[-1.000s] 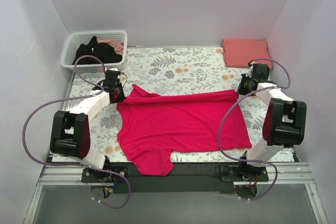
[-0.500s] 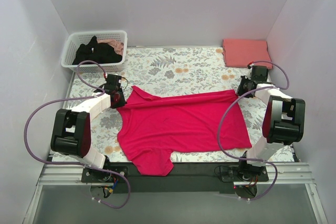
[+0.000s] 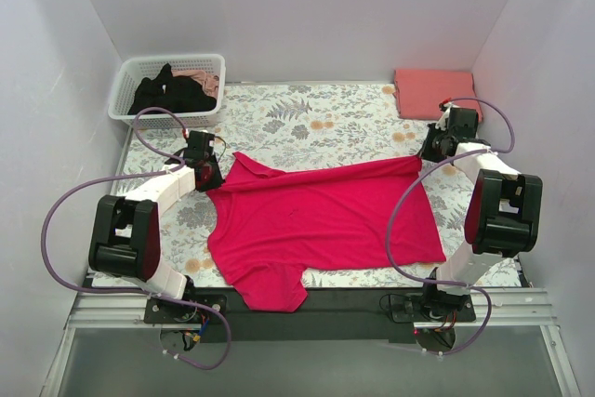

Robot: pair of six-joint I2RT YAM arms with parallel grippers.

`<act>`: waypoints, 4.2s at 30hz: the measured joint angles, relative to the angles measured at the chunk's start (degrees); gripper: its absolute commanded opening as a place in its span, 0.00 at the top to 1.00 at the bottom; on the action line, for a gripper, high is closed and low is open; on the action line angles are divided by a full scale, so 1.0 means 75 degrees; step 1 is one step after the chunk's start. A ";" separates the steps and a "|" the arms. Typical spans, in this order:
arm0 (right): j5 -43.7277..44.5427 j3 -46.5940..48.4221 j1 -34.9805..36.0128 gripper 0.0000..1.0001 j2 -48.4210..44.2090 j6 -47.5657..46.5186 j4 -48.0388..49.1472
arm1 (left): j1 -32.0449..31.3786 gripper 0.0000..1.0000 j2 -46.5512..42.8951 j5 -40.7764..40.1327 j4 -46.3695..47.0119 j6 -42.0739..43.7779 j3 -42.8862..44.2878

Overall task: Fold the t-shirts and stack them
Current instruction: Fold the tshirt

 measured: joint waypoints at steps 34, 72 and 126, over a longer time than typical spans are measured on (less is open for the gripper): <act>-0.0545 -0.0038 0.1207 0.39 -0.0769 -0.0245 -0.0102 | 0.0015 0.22 -0.1909 0.0087 -0.0612 -0.0968 -0.0189; -0.0455 0.4508 0.7321 0.50 0.3858 -0.2614 0.0137 | 0.0017 0.21 -0.4622 -0.0586 -0.0315 -0.1483 -0.2002; -0.0574 0.3882 0.7478 0.99 0.2975 -0.3072 0.0082 | 0.0017 0.21 -0.4401 -0.0300 -0.0201 -0.1422 -0.2002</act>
